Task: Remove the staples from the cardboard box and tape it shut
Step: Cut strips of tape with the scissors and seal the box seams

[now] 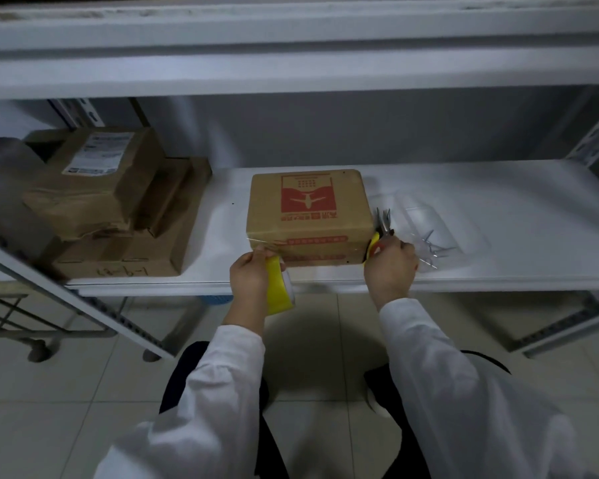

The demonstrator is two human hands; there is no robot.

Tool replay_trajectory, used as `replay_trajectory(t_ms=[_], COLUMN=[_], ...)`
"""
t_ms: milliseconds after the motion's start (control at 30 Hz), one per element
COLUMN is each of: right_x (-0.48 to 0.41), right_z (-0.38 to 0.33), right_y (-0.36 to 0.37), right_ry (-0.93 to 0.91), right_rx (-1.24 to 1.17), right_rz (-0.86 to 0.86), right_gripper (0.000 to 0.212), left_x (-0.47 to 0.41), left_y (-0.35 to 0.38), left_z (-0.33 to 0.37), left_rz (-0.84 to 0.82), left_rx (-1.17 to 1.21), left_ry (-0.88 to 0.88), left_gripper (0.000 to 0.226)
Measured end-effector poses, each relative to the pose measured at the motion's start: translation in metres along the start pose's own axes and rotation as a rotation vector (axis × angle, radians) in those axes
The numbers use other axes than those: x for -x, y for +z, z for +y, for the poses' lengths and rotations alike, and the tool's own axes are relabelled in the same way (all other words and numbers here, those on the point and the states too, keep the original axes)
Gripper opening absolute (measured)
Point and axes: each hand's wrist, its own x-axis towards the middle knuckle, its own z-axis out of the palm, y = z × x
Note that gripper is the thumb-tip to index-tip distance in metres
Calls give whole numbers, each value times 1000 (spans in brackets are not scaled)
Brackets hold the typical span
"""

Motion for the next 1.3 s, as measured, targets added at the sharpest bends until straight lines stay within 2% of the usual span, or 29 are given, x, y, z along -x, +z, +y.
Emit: replay_trajectory(t_ms=[133, 467, 733, 867, 1000, 1100, 1200, 1300], right_x=[-3, -12, -19, -18, -5, 9, 24, 34], right_z=[4, 11, -2, -16, -40, -63, -81, -88], right_y=[7, 9, -9, -37, -71, -84, -82, -80], right_ry=[-18, -69, 127, 196, 1, -241, -386, -373], right_rx=[121, 424, 124, -161, -492, -593, -471, -217], right_rz=[-36, -27, -20, -71, -85, -246, -416, -580], right_gripper=[38, 32, 32, 36, 36, 46, 51, 53], left_x=[-2, -1, -6, -6, -7, -10, -10, -14], left_y=[3, 1, -4, -7, -10, -14, -19, -21], left_z=[0, -2, -6, -1, -1, -9, -12, -9], left_rz=[16, 16, 4, -40, -111, -42, -34, -44], left_rx=[-2, 16, 6, -123, -142, -1, 1, -42], left_ry=[5, -30, -47, -73, -93, -32, 0, -5], left_gripper=[33, 32, 31, 27, 14, 2, 4, 7])
